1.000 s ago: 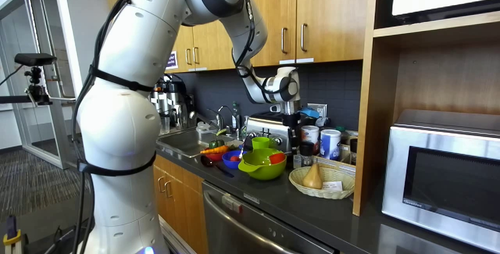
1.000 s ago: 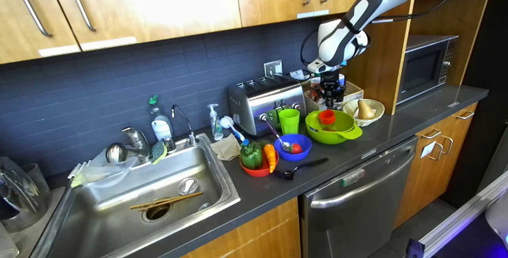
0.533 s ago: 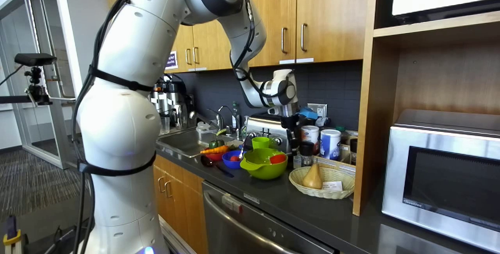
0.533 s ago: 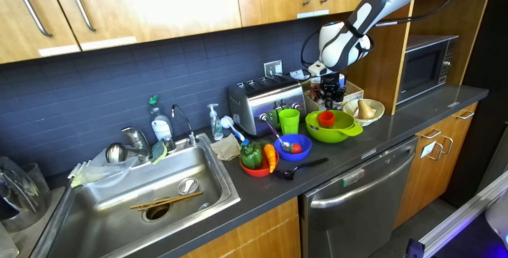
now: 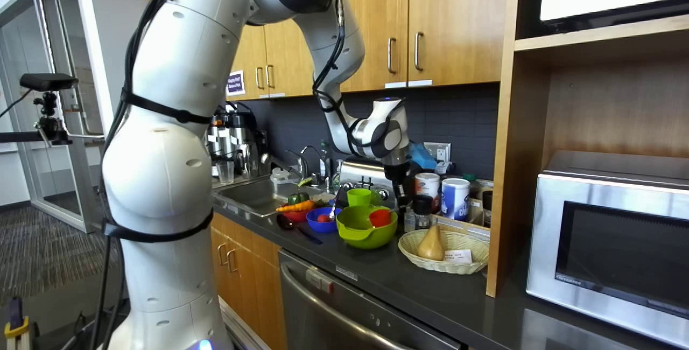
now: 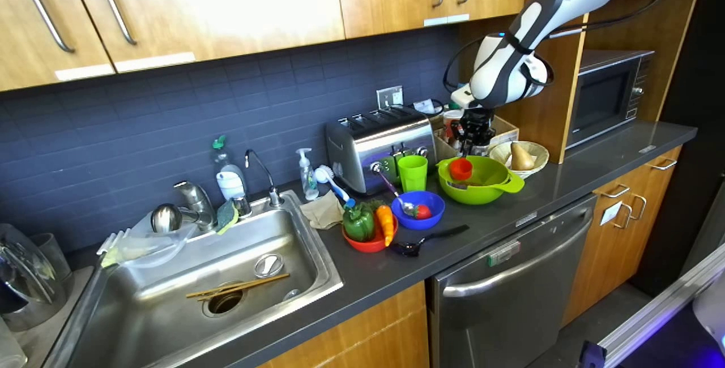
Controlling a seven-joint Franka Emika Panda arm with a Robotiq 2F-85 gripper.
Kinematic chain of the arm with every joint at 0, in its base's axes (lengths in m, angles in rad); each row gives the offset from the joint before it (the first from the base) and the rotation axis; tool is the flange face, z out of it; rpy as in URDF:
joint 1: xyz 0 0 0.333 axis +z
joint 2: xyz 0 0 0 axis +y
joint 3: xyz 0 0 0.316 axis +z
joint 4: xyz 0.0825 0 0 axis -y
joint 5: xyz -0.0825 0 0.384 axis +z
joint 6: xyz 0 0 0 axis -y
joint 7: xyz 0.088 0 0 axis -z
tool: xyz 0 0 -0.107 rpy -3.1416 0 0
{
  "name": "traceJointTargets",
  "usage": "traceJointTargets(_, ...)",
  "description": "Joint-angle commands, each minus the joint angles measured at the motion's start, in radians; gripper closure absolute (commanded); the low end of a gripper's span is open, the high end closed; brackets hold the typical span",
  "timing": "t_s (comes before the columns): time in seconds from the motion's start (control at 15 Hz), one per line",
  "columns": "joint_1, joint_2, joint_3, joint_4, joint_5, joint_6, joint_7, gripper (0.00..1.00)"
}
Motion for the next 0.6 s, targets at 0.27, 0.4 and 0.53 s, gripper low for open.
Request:
traceJointTargets(0.27,-0.247,-0.046,0.263,-0.091,0.238,0.105,-0.297,0.95)
traceJointTargets(0.4,-0.301,-0.041,0.320,-0.093,0.279,0.104,-0.353,0.95)
traceJointTargets(0.53,-0.387,-0.027,0.407,-0.092,0.201,0.104,-0.292,0.95)
